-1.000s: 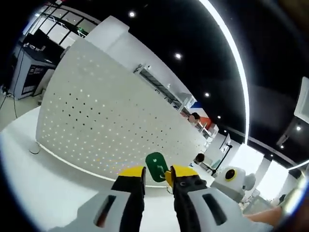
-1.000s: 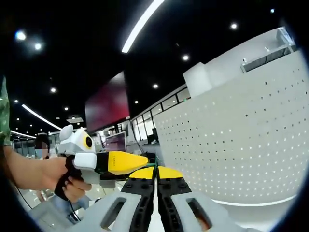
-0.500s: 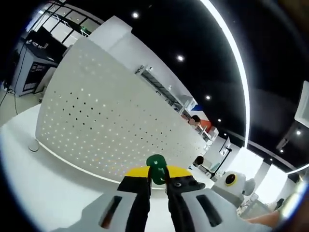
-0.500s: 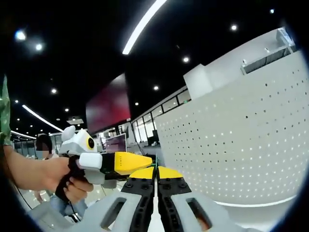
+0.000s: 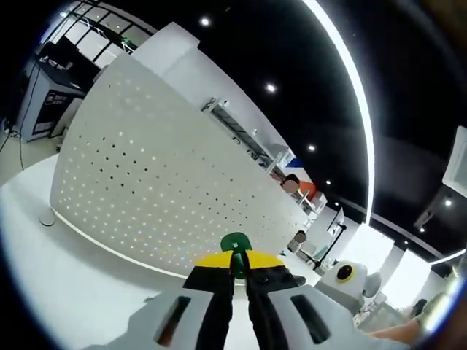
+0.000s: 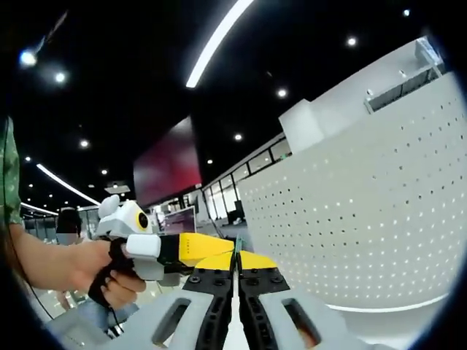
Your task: Insert the hook assembly into the mounting plate slot until the hook locks in place.
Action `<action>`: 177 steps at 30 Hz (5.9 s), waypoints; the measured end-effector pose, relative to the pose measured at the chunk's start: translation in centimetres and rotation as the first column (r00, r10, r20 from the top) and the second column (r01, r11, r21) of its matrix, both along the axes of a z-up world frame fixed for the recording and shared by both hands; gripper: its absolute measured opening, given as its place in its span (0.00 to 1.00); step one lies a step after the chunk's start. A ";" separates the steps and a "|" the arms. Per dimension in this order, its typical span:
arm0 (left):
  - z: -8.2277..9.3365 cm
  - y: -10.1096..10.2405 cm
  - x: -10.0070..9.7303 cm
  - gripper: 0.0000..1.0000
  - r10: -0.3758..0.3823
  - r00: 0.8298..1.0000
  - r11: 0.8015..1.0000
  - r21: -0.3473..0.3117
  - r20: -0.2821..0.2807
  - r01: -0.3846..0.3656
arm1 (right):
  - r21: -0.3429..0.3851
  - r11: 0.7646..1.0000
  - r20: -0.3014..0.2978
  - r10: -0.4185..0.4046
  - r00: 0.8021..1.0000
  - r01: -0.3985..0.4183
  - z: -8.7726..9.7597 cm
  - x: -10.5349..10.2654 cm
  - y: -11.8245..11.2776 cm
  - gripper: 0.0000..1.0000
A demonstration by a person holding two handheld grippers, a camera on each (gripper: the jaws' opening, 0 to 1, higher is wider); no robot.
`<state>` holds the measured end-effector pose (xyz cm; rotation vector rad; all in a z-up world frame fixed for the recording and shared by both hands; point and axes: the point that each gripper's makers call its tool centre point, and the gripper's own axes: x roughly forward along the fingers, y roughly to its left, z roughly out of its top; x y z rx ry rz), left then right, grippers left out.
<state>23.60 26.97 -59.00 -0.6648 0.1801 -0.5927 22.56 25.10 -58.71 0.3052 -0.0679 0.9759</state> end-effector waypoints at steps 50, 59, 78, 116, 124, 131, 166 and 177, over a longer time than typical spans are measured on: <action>0.5 0.0 -0.4 0.02 0.058 0.978 0.905 0.403 0.200 -0.136 | -0.120 0.993 0.067 -0.005 0.998 0.013 -1.0 0.3 0.9 0.00; 0.5 0.3 -0.3 0.02 0.078 0.975 0.898 0.410 0.210 -0.161 | -0.120 0.993 0.066 -0.001 0.998 0.009 -0.9 0.3 1.0 0.00; 0.6 0.2 -0.6 0.02 0.069 0.976 0.889 0.432 0.205 -0.154 | -0.134 0.991 0.067 0.002 0.998 0.007 -0.8 0.0 1.0 0.00; 1.3 -0.2 -0.2 0.02 0.055 0.965 0.894 0.417 0.255 -0.162 | -0.129 0.991 0.076 -0.021 0.997 0.031 -0.4 0.6 0.6 0.01; 1.3 -0.5 0.0 0.02 0.057 0.965 0.899 0.407 0.257 -0.162 | -0.135 0.990 0.076 -0.030 0.997 0.040 -0.5 0.8 0.2 0.02; 1.3 -0.6 0.1 0.02 0.054 0.966 0.900 0.406 0.253 -0.157 | -0.134 0.990 0.077 -0.038 0.996 0.048 -0.3 1.1 0.1 0.03; 1.4 -0.4 -0.1 0.01 0.058 0.961 0.872 0.456 0.269 -0.180 | -0.142 0.989 0.109 -0.028 0.994 0.043 0.2 0.9 0.6 0.00; 1.3 -0.2 0.2 0.01 0.066 0.960 0.869 0.457 0.272 -0.190 | -0.132 0.990 0.106 -0.039 0.994 0.053 0.3 1.1 0.2 0.04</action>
